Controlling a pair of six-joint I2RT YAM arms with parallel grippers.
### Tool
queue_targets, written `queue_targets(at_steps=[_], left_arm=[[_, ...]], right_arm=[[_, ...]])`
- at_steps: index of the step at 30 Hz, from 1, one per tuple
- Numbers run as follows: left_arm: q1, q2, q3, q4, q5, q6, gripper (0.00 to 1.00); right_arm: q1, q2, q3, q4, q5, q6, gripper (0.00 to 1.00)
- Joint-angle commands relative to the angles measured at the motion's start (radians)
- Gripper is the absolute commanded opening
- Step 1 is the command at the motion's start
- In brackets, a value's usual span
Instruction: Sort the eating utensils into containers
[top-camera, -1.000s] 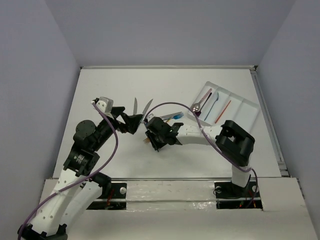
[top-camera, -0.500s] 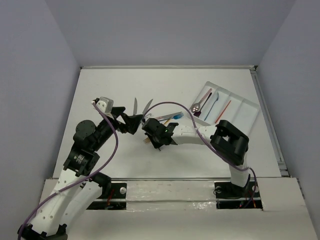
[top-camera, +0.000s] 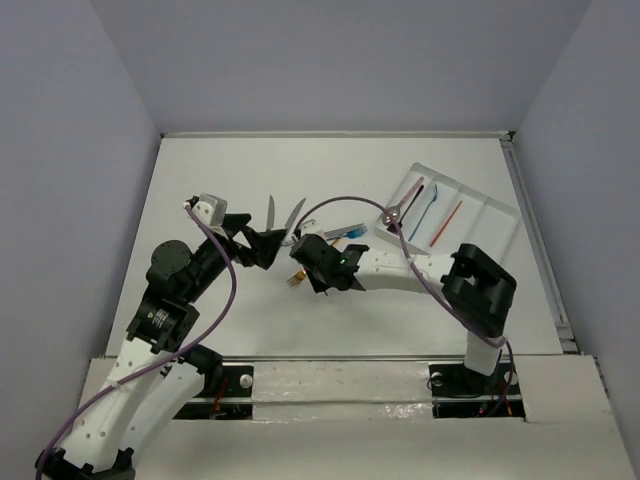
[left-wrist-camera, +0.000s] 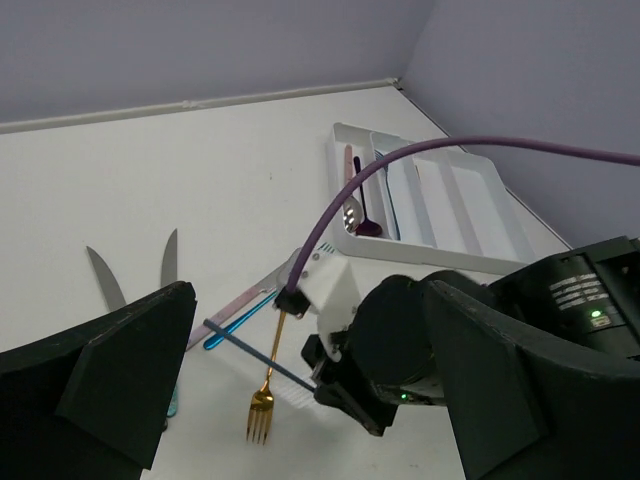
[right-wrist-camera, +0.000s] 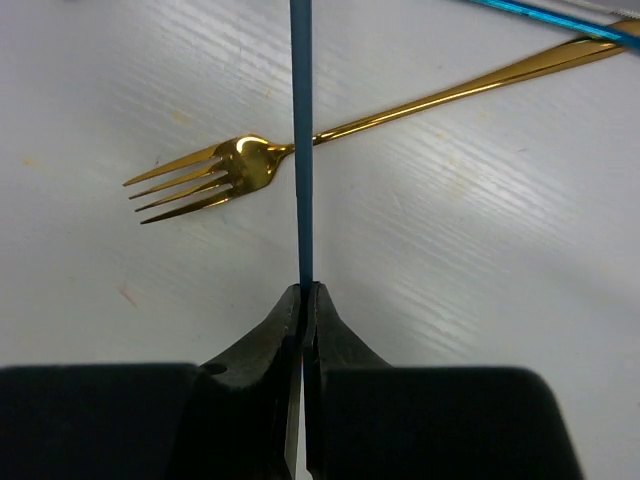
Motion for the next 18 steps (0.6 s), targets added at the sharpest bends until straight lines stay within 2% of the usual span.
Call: queue_targets(at_steps=[1, 3, 6, 7, 11, 18], left_arm=[[0.004, -0.011, 0.027, 0.055, 0.014, -0.007, 0.99], [0.004, -0.011, 0.027, 0.054, 0.009, -0.008, 0.99], [0.004, -0.018, 0.027, 0.052, 0.008, -0.007, 0.99], [0.004, -0.02, 0.027, 0.052, 0.009, -0.007, 0.99], [0.004, -0.023, 0.027, 0.054, 0.014, -0.009, 0.99], [0.004, -0.023, 0.025, 0.055, 0.017, -0.009, 0.99]], right_arm=[[-0.069, -0.222, -0.071, 0.096, 0.144, 0.06, 0.0], [-0.131, -0.29, -0.123, 0.137, 0.157, 0.08, 0.0], [-0.279, -0.442, -0.257, 0.229, 0.157, 0.115, 0.0], [-0.363, -0.479, -0.29, 0.263, 0.157, 0.136, 0.0], [-0.56, -0.657, -0.445, 0.299, 0.16, 0.166, 0.0], [-0.905, -0.722, -0.571, 0.363, -0.045, 0.213, 0.0]])
